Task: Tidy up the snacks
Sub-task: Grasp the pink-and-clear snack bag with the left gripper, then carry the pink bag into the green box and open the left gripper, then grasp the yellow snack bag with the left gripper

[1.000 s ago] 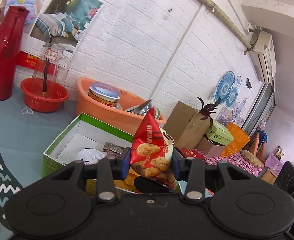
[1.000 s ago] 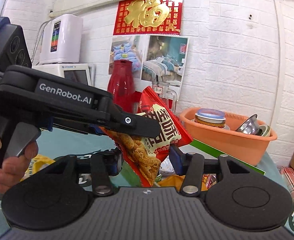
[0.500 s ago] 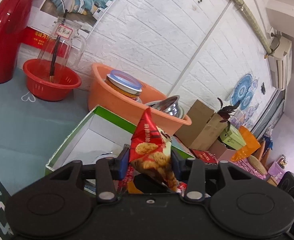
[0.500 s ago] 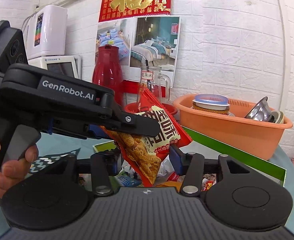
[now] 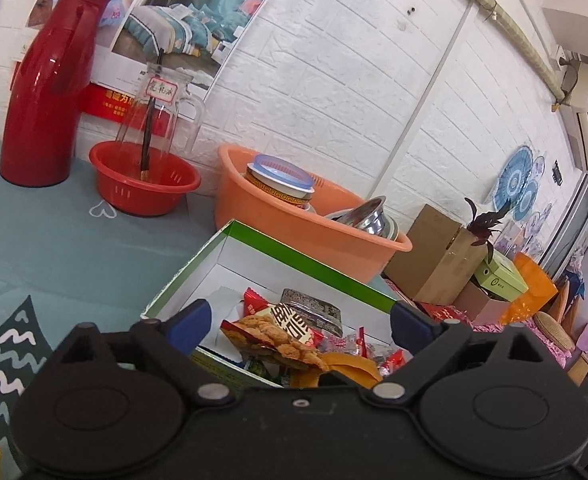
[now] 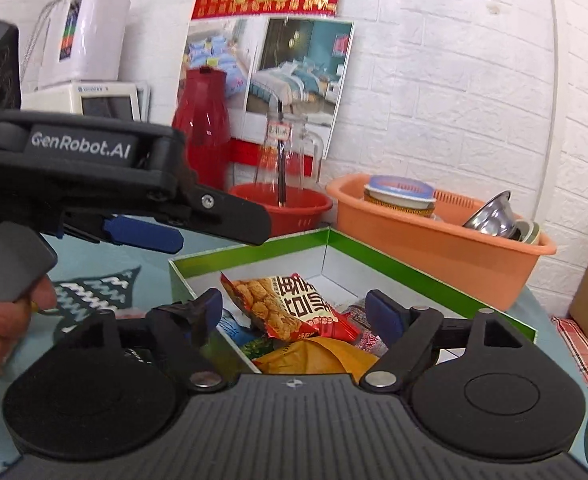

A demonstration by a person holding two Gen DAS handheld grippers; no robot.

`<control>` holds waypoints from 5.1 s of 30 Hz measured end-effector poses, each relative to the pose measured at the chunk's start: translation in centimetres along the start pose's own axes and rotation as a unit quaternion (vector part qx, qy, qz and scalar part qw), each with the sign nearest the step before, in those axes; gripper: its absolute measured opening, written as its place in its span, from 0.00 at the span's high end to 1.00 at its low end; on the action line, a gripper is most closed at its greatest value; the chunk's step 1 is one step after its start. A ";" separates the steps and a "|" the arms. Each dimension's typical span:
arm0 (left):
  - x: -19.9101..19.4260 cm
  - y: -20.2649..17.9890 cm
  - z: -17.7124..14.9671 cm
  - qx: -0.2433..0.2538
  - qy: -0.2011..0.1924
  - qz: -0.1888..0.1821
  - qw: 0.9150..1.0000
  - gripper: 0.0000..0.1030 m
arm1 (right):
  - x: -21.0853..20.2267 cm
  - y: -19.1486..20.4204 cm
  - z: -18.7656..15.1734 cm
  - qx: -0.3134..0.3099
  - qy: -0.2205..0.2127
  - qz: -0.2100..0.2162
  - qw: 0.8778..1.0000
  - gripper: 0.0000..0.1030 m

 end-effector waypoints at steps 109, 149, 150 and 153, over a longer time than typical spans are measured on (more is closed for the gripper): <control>5.0 -5.2 -1.3 0.006 0.032 -0.052 0.998 0.00 | -2.9 -8.1 -3.5 0.080 -0.002 -0.069 0.994 0.00; -14.5 13.0 -9.9 -0.148 0.015 0.116 0.982 0.20 | -8.1 10.8 -5.3 0.006 0.068 0.143 0.987 0.00; -14.0 13.3 -10.0 -0.151 0.028 0.107 0.982 0.49 | -8.1 10.9 -5.4 0.006 0.071 0.144 0.987 0.00; -13.3 12.1 -10.9 -0.130 0.053 0.062 0.988 0.58 | -8.1 11.0 -5.6 0.007 0.077 0.149 0.986 0.00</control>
Point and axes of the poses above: each gripper's, at about its wrist camera, not at the fingertips, and x roughly the way its jaws point, y to its left, z to its top, the point moved 4 cm from there along x, roughly the way its jaws point, and after that the axes turned 8 degrees about y, right-handed, at the moved point
